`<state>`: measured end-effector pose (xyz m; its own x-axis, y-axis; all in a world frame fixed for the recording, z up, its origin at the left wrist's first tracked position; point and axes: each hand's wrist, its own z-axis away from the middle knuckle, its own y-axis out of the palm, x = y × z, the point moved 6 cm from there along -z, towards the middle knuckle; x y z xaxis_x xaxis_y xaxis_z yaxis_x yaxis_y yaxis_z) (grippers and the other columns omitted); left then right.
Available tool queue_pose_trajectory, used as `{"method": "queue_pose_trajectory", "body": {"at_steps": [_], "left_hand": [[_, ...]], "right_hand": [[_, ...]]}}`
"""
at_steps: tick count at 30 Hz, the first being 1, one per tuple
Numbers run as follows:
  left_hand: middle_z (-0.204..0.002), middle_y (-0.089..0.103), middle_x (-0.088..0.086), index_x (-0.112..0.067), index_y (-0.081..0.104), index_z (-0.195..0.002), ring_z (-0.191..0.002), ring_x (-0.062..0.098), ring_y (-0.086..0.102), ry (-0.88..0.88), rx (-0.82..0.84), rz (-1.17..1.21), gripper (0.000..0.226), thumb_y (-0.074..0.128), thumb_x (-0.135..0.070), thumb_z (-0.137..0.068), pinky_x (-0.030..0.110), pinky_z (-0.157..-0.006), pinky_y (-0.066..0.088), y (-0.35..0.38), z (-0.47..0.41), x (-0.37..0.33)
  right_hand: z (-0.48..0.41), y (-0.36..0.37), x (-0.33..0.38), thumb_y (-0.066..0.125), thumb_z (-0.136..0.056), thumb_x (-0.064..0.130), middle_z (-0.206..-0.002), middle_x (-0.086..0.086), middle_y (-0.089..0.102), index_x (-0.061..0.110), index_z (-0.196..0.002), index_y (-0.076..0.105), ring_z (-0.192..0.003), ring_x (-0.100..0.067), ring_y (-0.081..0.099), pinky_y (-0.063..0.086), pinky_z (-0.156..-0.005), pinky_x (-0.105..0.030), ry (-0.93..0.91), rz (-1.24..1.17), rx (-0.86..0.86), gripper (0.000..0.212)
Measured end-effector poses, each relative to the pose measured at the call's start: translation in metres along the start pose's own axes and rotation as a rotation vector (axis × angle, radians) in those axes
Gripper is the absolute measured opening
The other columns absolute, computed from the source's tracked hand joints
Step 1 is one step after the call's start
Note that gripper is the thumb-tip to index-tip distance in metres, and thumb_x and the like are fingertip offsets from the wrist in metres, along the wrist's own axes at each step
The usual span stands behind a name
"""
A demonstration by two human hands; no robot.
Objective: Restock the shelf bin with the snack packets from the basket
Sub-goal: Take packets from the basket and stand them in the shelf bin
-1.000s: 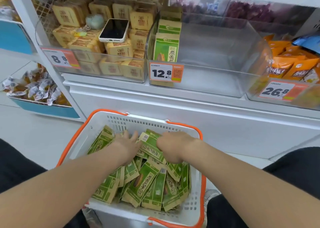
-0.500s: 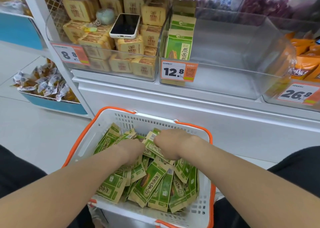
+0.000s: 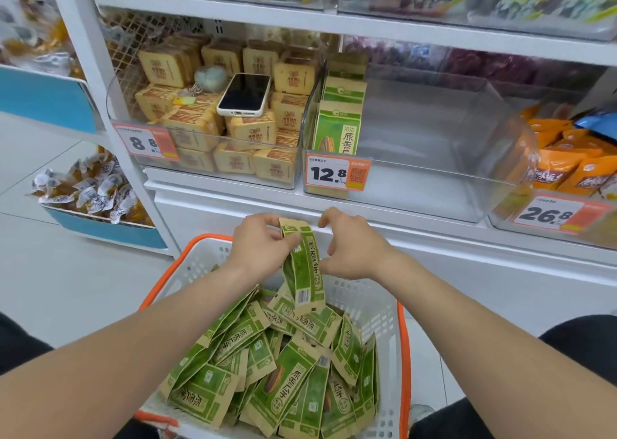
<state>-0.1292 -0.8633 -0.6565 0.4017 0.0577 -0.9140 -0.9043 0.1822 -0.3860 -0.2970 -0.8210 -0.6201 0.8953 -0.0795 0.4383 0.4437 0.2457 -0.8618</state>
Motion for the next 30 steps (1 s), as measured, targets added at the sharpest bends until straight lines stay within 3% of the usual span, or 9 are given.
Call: {"method": "queue_pose_trajectory", "body": {"at_steps": [2, 5, 8, 11, 14, 18, 23, 26, 30], "left_hand": [[-0.061, 0.069, -0.002, -0.017, 0.061, -0.074, -0.065, 0.026, 0.074, 0.014, -0.106, -0.016, 0.026, 0.085, -0.02, -0.083, 0.047, -0.073, 0.063, -0.002, 0.003, -0.013], [-0.069, 0.065, 0.001, -0.016, 0.06, -0.082, -0.071, 0.03, 0.072, 0.007, -0.146, 0.062, 0.025, 0.083, -0.023, -0.08, 0.05, -0.072, 0.064, -0.003, 0.006, -0.027], [-0.085, 0.071, 0.014, -0.007, 0.066, -0.096, -0.072, 0.032, 0.074, -0.003, -0.046, 0.272, 0.016, 0.067, -0.023, -0.096, 0.049, -0.07, 0.066, 0.001, 0.009, -0.042], [-0.091, 0.068, 0.011, -0.009, 0.067, -0.098, -0.079, 0.027, 0.066, 0.001, -0.06, 0.254, 0.026, 0.048, -0.024, -0.106, 0.044, -0.073, 0.058, -0.002, 0.01, -0.05], [-0.088, 0.064, 0.006, -0.016, 0.059, -0.098, -0.079, 0.025, 0.062, -0.01, -0.078, 0.18, 0.029, 0.045, -0.037, -0.111, 0.042, -0.078, 0.055, -0.003, 0.013, -0.054], [-0.086, 0.079, 0.011, -0.016, 0.075, -0.101, -0.078, 0.026, 0.073, 0.081, 0.071, 0.252, 0.055, 0.03, -0.043, -0.115, 0.044, -0.076, 0.062, 0.006, 0.022, -0.075], [-0.067, 0.07, 0.001, -0.015, 0.067, -0.075, -0.065, 0.023, 0.066, 0.279, -0.222, 0.104, 0.064, 0.03, -0.048, -0.114, 0.04, -0.062, 0.051, -0.011, 0.019, -0.099], [-0.074, 0.07, 0.005, -0.015, 0.066, -0.077, -0.073, 0.029, 0.066, 0.315, -0.372, 0.06, 0.063, 0.027, -0.051, -0.111, 0.051, -0.068, 0.054, -0.025, 0.012, -0.105], [-0.071, 0.069, 0.005, -0.014, 0.063, -0.074, -0.069, 0.028, 0.064, 0.395, -0.346, 0.054, 0.06, 0.03, -0.044, -0.114, 0.054, -0.066, 0.053, -0.024, 0.009, -0.121]], "right_hand": [[0.009, 0.006, 0.015, 0.088, -0.073, 0.031, -0.109, 0.004, 0.059, 0.027, -0.149, 0.033, -0.107, -0.02, 0.061, 0.055, -0.084, -0.035, -0.053, -0.138, 0.133, 0.094], [0.017, 0.005, 0.026, 0.092, -0.071, 0.037, -0.12, 0.006, 0.059, 0.032, -0.152, 0.03, -0.105, -0.013, 0.063, 0.054, -0.079, -0.028, -0.062, -0.263, 0.124, 0.102], [0.019, -0.005, 0.027, 0.083, -0.08, 0.023, -0.114, 0.008, 0.065, 0.028, -0.145, 0.04, -0.096, -0.012, 0.065, 0.053, -0.071, -0.026, -0.052, -0.32, 0.018, 0.078], [0.022, -0.017, 0.022, 0.063, -0.083, 0.009, -0.1, -0.002, 0.068, 0.021, -0.121, 0.056, -0.092, -0.023, 0.067, 0.06, -0.077, -0.04, 0.018, -0.438, -0.06, 0.041], [0.031, -0.038, 0.028, 0.061, -0.084, 0.009, -0.092, -0.002, 0.069, 0.021, -0.111, 0.06, -0.088, -0.023, 0.067, 0.056, -0.074, -0.035, 0.016, -0.598, -0.203, 0.03], [0.045, -0.058, 0.03, 0.05, -0.101, 0.03, -0.093, 0.01, 0.06, 0.021, -0.114, 0.041, -0.086, -0.014, 0.062, 0.044, -0.07, -0.034, 0.024, -0.603, -0.45, 0.018], [0.05, -0.071, 0.027, 0.062, -0.098, 0.046, -0.082, -0.004, 0.075, 0.026, -0.103, 0.047, -0.072, -0.02, 0.071, 0.057, -0.069, -0.046, -0.025, -0.817, -0.704, 0.025], [0.049, -0.071, 0.028, 0.079, -0.092, 0.032, -0.083, -0.003, 0.08, 0.02, -0.096, 0.077, -0.078, -0.02, 0.077, 0.064, -0.075, -0.042, -0.049, -1.078, -0.662, 0.013], [0.047, -0.068, 0.024, 0.079, -0.093, 0.016, -0.093, -0.008, 0.081, 0.011, -0.104, 0.081, -0.079, -0.02, 0.077, 0.064, -0.071, -0.031, 0.058, -1.402, -0.496, 0.013]]}}
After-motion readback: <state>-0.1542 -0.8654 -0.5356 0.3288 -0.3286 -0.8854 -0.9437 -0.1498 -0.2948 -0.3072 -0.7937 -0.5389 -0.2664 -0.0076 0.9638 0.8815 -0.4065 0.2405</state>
